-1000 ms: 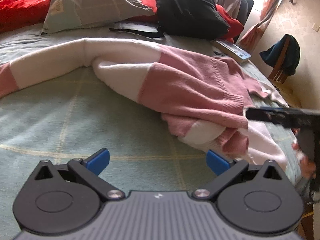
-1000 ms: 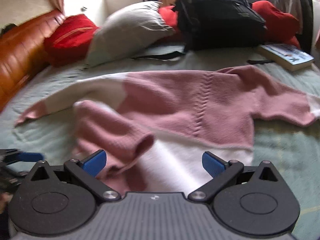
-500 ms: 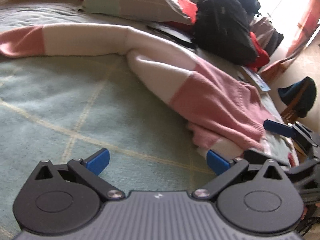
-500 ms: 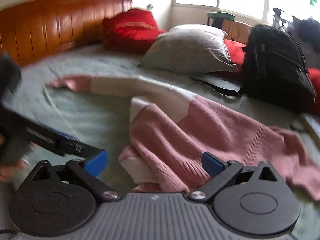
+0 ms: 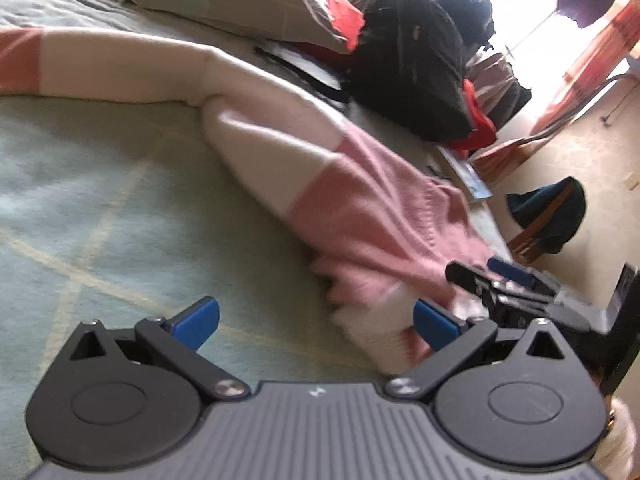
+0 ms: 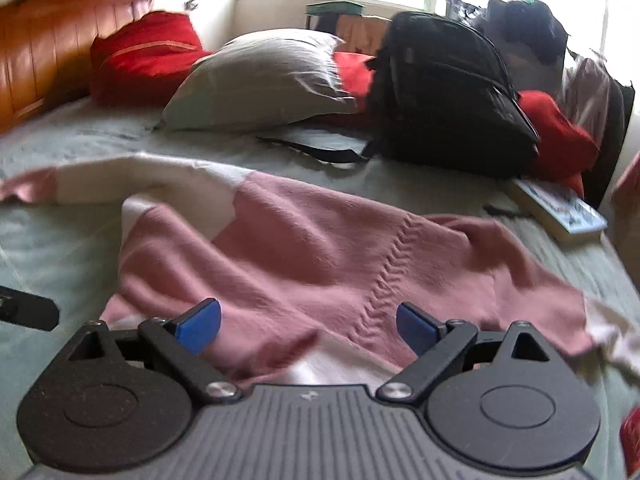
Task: Fold clothes
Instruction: 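Grasp the pink sleeve cuff with the left gripper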
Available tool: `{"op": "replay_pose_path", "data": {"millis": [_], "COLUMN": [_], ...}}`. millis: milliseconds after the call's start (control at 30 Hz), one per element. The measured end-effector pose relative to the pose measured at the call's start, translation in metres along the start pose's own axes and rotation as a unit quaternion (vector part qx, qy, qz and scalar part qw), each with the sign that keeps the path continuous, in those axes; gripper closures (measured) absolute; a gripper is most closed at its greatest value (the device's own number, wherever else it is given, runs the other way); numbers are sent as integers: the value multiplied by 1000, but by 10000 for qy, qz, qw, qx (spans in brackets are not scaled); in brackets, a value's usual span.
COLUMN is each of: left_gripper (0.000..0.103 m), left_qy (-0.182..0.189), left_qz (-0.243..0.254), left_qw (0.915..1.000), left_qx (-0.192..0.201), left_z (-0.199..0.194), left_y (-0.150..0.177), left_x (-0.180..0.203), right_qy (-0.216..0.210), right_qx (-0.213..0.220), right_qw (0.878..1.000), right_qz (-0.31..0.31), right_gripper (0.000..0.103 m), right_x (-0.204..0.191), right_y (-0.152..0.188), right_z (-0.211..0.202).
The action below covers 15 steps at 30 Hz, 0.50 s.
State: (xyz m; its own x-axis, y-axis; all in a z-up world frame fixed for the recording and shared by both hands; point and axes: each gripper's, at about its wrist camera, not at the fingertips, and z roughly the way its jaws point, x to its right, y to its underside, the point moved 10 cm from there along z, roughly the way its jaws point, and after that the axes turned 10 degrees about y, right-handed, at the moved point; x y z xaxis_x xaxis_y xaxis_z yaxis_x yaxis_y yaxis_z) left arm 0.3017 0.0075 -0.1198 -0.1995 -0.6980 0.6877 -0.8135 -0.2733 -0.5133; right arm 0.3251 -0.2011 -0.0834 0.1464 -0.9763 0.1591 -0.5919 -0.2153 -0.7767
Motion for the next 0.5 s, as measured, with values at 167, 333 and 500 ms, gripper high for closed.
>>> {"op": "replay_pose_path", "data": {"millis": [167, 333, 500], "left_gripper": [1, 1, 1], "left_qy": [581, 1190, 1562], "left_qz": [-364, -760, -1098], "left_qw": [9976, 9900, 9816], "left_qx": [-17, -39, -100], "left_z": [20, 39, 59], "left_y": [-8, -18, -17], "left_x": [16, 32, 42], "right_qy": [-258, -347, -415], "right_qx": [39, 108, 153], "right_qw": [9989, 9973, 9965], "right_qz": [401, 642, 715], "right_gripper": [2, 2, 1], "right_x": [13, 15, 17], "right_y": [18, 29, 30], "right_z": [-24, -43, -52]}}
